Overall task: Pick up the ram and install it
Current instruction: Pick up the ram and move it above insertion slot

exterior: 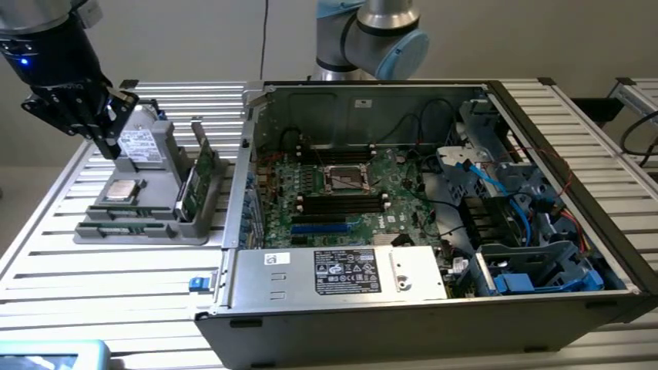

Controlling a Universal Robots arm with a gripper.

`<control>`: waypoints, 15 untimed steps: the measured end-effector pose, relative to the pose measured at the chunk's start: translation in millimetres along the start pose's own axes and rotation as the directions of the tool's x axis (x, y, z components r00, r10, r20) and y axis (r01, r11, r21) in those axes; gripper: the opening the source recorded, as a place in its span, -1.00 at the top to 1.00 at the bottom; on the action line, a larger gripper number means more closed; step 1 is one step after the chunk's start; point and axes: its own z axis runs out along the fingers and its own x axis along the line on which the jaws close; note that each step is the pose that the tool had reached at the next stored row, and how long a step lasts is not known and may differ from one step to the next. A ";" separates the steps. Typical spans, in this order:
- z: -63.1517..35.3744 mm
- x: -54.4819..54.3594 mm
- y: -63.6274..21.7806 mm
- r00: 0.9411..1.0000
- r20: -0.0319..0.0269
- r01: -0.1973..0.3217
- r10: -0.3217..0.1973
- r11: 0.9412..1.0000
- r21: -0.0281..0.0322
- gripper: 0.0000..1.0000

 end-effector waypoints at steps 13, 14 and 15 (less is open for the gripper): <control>1.7 0.9 -0.1 0.986 -0.003 0.169 -0.169 0.986 0.000 0.79; 1.8 0.9 -0.1 0.982 -0.003 0.186 -0.186 0.982 0.000 0.79; 1.9 0.9 -0.1 0.979 -0.003 0.205 -0.205 0.979 0.000 0.79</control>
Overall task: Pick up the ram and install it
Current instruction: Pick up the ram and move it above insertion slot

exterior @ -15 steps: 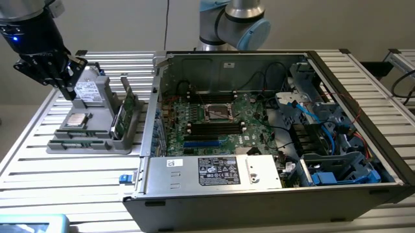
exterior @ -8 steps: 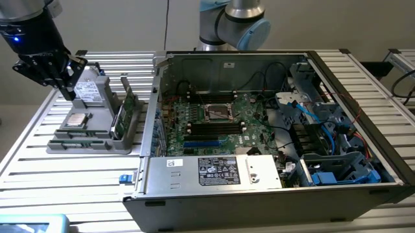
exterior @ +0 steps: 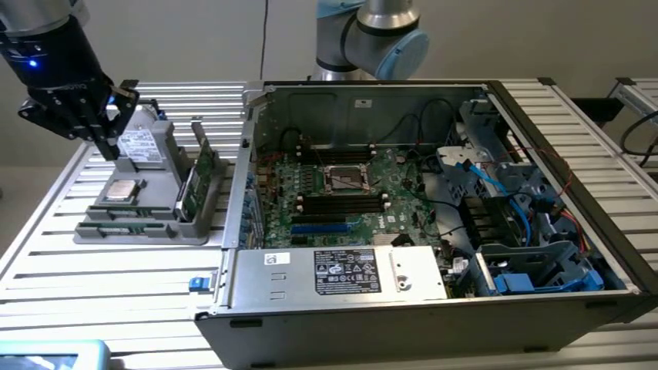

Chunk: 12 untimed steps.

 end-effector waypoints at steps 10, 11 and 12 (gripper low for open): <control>1.4 0.0 0.0 0.984 -0.003 0.180 -0.180 0.984 0.000 0.79; 1.5 0.0 0.0 0.980 -0.004 0.198 -0.198 0.980 0.000 0.79; 1.7 0.0 0.0 0.976 -0.004 0.217 -0.217 0.976 0.000 0.79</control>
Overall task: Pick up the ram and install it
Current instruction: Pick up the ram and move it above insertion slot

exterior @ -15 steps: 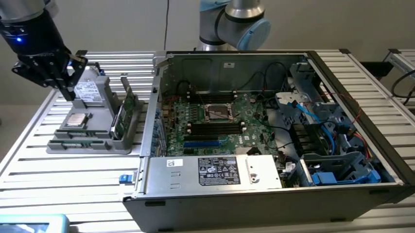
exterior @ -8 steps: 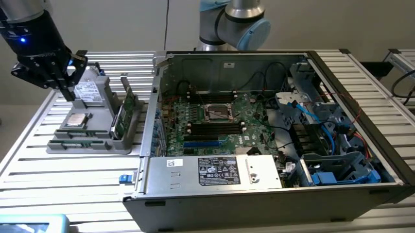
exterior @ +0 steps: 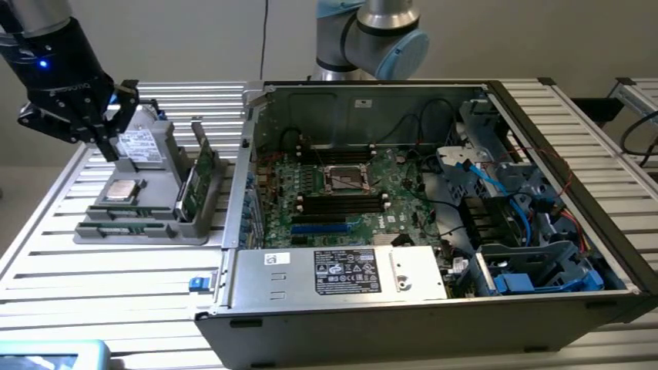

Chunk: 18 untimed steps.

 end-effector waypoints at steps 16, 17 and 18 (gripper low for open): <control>1.9 0.0 -0.1 0.958 -0.005 0.287 -0.287 0.958 0.000 0.79; 2.0 0.0 0.0 0.953 -0.006 0.303 -0.303 0.953 -0.001 0.79; 2.1 0.0 -0.1 0.947 -0.006 0.320 -0.320 0.947 -0.001 0.79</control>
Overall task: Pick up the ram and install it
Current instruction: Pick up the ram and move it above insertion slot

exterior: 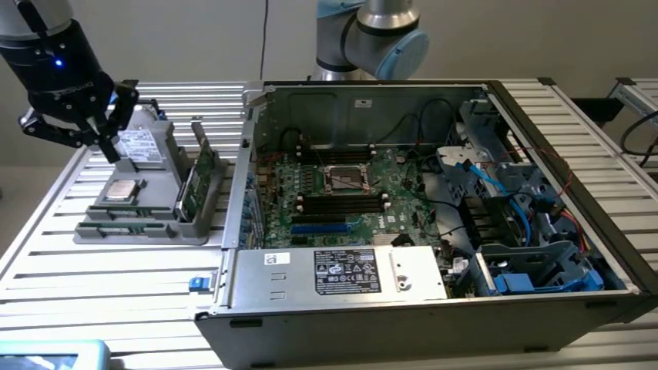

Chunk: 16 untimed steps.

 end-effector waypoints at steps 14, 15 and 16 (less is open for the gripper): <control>0.6 0.2 0.2 0.968 -0.005 0.252 -0.252 0.968 0.000 0.79; 0.7 0.2 0.2 0.963 -0.005 0.270 -0.270 0.963 0.000 0.79; 0.8 0.2 0.2 0.958 -0.005 0.287 -0.287 0.958 0.000 0.79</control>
